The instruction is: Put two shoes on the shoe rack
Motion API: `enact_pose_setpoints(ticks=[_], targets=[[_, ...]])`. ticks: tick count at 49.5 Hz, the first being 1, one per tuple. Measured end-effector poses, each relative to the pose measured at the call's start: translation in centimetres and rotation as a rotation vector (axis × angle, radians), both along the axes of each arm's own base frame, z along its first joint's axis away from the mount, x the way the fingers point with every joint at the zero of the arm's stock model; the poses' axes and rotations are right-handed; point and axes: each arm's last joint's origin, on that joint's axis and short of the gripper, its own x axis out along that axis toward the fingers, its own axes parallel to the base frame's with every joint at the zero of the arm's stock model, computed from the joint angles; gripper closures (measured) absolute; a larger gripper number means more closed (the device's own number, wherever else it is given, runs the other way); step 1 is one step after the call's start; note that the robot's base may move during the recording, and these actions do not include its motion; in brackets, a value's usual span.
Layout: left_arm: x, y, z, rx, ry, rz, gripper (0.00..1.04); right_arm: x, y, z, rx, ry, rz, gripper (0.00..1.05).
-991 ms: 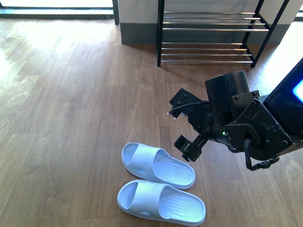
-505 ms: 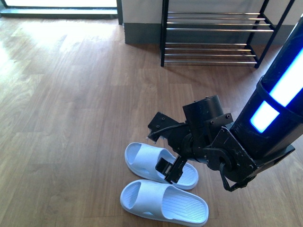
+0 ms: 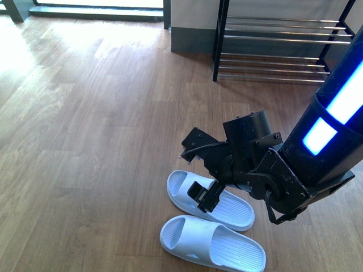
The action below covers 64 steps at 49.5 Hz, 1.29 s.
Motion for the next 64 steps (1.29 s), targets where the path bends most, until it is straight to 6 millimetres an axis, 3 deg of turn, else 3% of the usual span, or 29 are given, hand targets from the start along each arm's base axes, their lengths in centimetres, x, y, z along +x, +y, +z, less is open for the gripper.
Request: enact_pose_setpoints(ticks=[18, 33, 64], targets=[[0.0, 0.0, 0.0, 0.0, 0.0, 0.0, 0.09, -0.2, 0.1, -0.1, 0.01, 0.005, -0.016, 0.09], [0.0, 0.0, 0.0, 0.0, 0.0, 0.0, 0.09, -0.2, -1.0, -2.7, -0.086, 0.071, -0.056, 0.09], [0.0, 0.0, 0.0, 0.0, 0.0, 0.0, 0.09, 0.4, -1.6, -3.3, -0.044, 0.074, -0.052, 0.09]])
